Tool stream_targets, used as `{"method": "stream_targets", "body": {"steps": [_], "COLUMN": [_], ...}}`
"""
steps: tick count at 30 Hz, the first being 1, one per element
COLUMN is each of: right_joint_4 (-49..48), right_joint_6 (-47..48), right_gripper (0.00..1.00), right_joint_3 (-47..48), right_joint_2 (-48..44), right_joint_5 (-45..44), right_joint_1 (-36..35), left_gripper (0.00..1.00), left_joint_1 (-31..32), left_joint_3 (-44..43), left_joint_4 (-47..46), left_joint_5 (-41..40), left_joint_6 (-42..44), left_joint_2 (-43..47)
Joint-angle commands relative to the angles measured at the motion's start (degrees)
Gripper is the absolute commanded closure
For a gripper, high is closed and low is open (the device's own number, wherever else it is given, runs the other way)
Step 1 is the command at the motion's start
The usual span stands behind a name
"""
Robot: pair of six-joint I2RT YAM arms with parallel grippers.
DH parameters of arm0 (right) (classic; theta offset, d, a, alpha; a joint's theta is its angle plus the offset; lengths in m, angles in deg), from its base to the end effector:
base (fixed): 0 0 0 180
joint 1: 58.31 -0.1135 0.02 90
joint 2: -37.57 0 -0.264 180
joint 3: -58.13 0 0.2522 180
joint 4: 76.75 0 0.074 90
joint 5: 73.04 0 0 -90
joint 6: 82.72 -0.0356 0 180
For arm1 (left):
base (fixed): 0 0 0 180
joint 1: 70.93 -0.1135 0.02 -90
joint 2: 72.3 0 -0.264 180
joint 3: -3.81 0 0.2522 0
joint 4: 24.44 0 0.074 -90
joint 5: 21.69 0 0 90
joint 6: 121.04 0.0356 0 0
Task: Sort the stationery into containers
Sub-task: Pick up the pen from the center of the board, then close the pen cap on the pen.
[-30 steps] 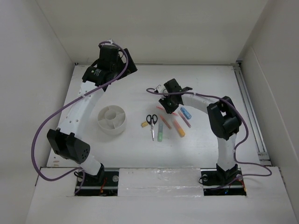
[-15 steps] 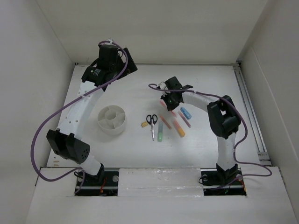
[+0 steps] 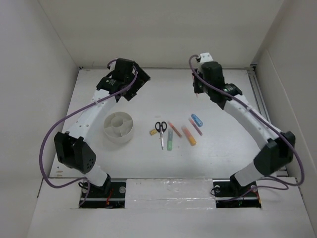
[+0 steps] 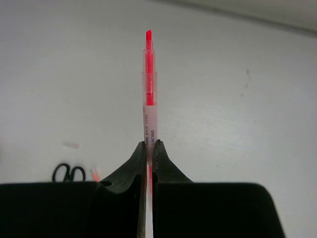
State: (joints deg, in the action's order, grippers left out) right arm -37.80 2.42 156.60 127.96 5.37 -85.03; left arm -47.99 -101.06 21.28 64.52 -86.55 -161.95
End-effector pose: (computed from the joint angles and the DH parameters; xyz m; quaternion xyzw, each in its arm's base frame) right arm 0.3292 0.1577 0.3571 -0.1152 0.8591 0.0491 0.4963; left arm 0.3289 -0.1366 0.3881 -0.2591 0.8283 -0.2914 0.4023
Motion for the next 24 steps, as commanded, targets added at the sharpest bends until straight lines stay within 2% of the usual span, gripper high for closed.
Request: {"method": "stream_targets", "body": {"steps": [1, 4, 6, 12, 15, 24], "right_joint_4": [-2.8, -1.6, -0.9, -0.3, 1.1, 0.8], "right_joint_6": [-3.0, -3.0, -3.7, -5.9, -5.9, -5.4], "right_gripper": [1.0, 1.0, 1.0, 1.0, 1.0, 1.0], "right_joint_3": [-3.7, -6.1, -7.1, -11.4, -11.4, -13.9], "right_joint_2": [-11.6, -19.5, -23.1, -34.5, -35.9, -39.0], "right_joint_5": [-5.8, -6.3, -5.8, -5.0, -4.5, -2.2], "right_joint_1": [-0.3, -0.3, -1.0, -6.1, -8.1, -9.3], "left_gripper": [0.0, 0.0, 0.0, 0.0, 0.0, 0.0], "left_joint_1": [2.8, 6.8, 7.4, 9.1, 9.8, 11.6], "left_joint_3": [0.9, -7.5, -11.0, -7.5, -8.7, -11.1], "left_joint_4": [-2.3, 3.8, 7.6, 9.7, 12.7, 18.3], "left_joint_5": [-2.2, -6.0, -6.0, -7.9, -10.2, -9.0], "left_joint_6": [-9.7, -12.9, -15.5, -28.8, -33.0, -40.6], "left_joint_2": [-2.3, -9.1, -12.3, -15.9, -18.3, -25.6]}}
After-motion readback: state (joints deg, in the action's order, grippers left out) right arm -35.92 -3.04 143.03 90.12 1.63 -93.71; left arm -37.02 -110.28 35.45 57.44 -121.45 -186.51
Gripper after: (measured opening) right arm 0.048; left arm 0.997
